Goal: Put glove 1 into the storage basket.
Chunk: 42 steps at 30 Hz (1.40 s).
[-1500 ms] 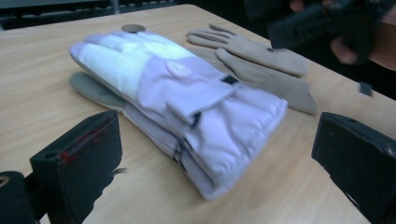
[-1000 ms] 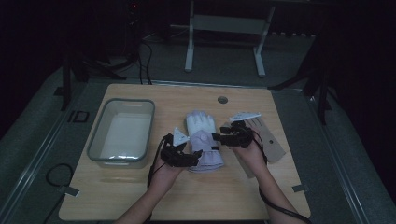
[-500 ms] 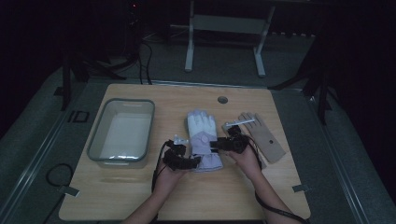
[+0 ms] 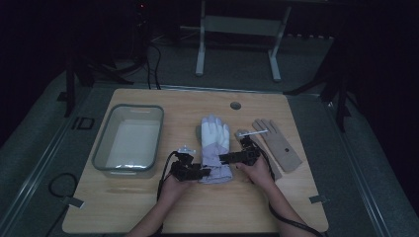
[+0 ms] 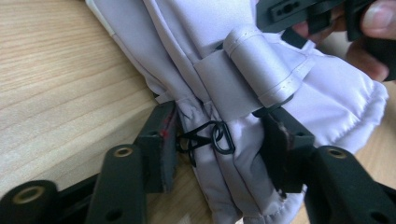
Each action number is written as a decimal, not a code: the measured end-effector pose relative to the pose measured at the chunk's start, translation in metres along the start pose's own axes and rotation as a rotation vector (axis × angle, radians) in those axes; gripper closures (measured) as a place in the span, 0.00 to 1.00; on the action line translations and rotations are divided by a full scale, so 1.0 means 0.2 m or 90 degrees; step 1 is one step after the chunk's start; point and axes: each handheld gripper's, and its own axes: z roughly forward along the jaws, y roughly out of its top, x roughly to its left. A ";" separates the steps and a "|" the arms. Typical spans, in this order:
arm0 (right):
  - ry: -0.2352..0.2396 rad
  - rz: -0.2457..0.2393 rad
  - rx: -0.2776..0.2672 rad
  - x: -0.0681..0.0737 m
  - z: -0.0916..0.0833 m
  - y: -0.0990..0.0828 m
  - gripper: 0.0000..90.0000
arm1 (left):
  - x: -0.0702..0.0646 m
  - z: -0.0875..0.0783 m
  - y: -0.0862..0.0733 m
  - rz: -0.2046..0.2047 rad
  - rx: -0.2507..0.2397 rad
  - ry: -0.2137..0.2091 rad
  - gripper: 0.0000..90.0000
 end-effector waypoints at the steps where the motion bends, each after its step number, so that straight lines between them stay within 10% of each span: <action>1: 0.001 0.009 0.003 0.00 0.00 0.00 0.71 | 0.00 0.00 0.00 -0.002 0.004 -0.004 0.59; 12: -0.128 -0.104 -0.003 0.18 -0.02 -0.01 0.86 | -0.04 -0.04 0.07 0.010 0.054 0.008 0.81; 42: -0.118 -0.150 -0.088 0.56 -0.11 0.26 0.86 | -0.02 -0.48 0.38 0.084 0.079 0.047 0.83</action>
